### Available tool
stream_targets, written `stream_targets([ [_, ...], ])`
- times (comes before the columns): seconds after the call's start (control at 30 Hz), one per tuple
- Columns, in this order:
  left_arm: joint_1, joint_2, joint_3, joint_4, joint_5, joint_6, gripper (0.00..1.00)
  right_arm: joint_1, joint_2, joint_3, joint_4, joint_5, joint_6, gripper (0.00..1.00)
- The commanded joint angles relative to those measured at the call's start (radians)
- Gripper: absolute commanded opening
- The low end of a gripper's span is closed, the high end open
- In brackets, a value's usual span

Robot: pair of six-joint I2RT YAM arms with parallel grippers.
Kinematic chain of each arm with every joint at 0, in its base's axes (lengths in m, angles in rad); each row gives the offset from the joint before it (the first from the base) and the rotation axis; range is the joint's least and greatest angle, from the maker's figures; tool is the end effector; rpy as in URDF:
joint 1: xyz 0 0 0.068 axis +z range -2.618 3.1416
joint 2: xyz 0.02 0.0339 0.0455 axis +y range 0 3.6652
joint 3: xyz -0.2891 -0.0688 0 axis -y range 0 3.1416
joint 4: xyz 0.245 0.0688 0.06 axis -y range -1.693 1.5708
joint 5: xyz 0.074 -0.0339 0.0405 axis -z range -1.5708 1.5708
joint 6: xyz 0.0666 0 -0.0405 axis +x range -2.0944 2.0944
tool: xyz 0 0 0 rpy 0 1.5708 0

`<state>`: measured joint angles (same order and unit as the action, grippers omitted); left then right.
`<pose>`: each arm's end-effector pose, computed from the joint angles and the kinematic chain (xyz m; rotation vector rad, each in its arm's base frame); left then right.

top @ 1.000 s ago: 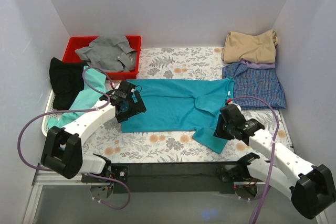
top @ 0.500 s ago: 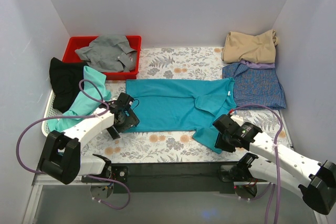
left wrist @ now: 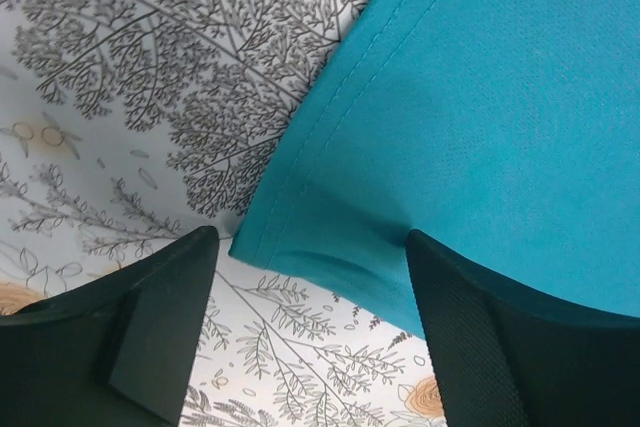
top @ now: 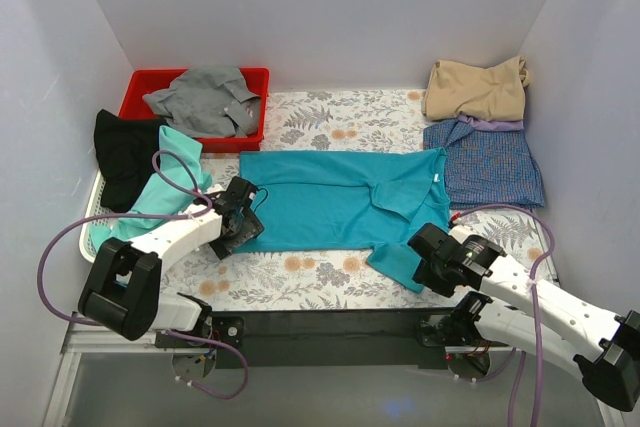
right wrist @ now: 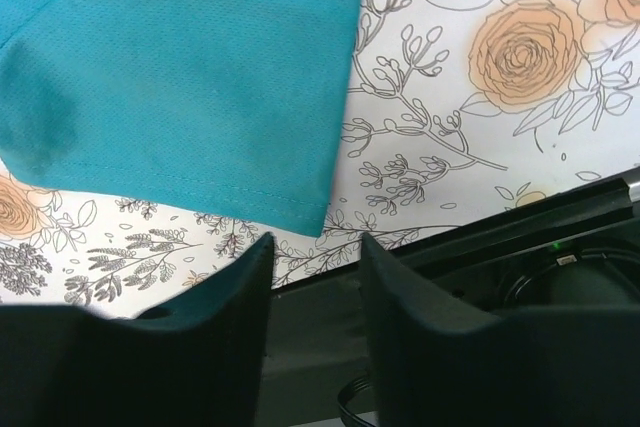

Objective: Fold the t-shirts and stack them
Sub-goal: Fold the tshirt

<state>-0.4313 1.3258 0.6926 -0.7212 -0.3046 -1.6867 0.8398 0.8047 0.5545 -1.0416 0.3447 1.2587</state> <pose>0.2013 -0.0707 0.1630 -1.6648 2.2157 -0.0541 0.0898 0.0664 0.1879 0.6270 2.6319 0.0947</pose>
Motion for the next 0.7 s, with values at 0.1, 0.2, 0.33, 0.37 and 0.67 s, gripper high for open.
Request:
stream_targets([
  [0.1, -0.001, 0.027, -0.019, 0.088, -0.001, 0.027, 0.89, 0.013, 0.062, -0.004, -0.049, 0.027, 0.077, 0.57],
  [0.2, -0.001, 0.026, -0.028, 0.091, 0.005, 0.038, 0.91, 0.022, 0.099, 0.008, -0.043, 0.028, 0.077, 0.61],
  [0.33, -0.001, 0.021, -0.044, 0.106, 0.016, 0.045, 0.92, 0.038, 0.12, 0.005, 0.032, 0.027, 0.068, 0.6],
  [0.37, 0.0, 0.024, -0.042, 0.111, 0.018, 0.051, 0.92, 0.039, 0.129, 0.007, 0.035, 0.04, 0.073, 0.6],
  [0.67, -0.001, 0.021, -0.073, 0.14, 0.051, 0.064, 0.87, 0.047, 0.182, -0.021, 0.12, 0.04, 0.065, 0.58],
])
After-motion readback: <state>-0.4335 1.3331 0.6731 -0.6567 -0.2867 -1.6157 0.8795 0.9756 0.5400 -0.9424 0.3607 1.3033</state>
